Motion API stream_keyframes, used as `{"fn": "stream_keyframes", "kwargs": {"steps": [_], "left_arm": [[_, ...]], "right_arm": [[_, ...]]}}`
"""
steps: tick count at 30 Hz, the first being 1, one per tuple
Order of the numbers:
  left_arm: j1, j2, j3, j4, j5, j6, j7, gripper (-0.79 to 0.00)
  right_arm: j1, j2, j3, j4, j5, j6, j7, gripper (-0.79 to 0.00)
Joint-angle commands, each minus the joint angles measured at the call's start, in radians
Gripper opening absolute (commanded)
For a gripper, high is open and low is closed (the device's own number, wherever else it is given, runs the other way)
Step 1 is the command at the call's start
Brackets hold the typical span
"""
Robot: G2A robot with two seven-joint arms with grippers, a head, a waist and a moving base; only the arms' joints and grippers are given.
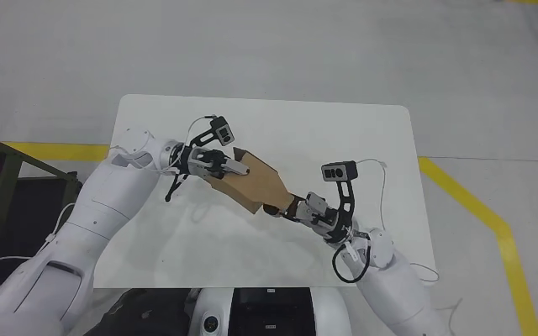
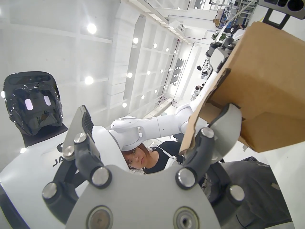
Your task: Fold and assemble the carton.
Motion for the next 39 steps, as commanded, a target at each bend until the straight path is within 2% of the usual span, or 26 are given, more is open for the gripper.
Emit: {"fn": "stream_keyframes", "kwargs": {"steps": [1, 16, 24, 30, 39], "left_arm": [[0.0, 0.0, -0.001, 0.003, 0.0, 0.0, 0.0, -0.785], [0.001, 0.0, -0.006, 0.017, -0.001, -0.003, 0.0, -0.785], [-0.001, -0.003, -0.004, 0.023, 0.004, -0.004, 0.0, -0.785], [0.002, -0.003, -0.009, 0.016, 0.005, -0.007, 0.0, -0.785], [0.006, -0.002, -0.01, 0.002, 0.016, -0.003, 0.0, -0.785]], "right_arm": [[-0.013, 0.005, 0.022, -0.014, 0.003, 0.002, 0.005, 0.0], [-0.132, 0.032, 0.157, -0.131, 0.021, -0.033, 0.022, 0.0], [-0.125, 0.031, 0.121, -0.166, -0.048, -0.01, 0.008, 0.0], [-0.098, 0.026, 0.079, -0.144, -0.158, 0.044, -0.063, 0.0], [-0.069, 0.02, 0.037, -0.127, -0.224, 0.076, -0.117, 0.0]]}}
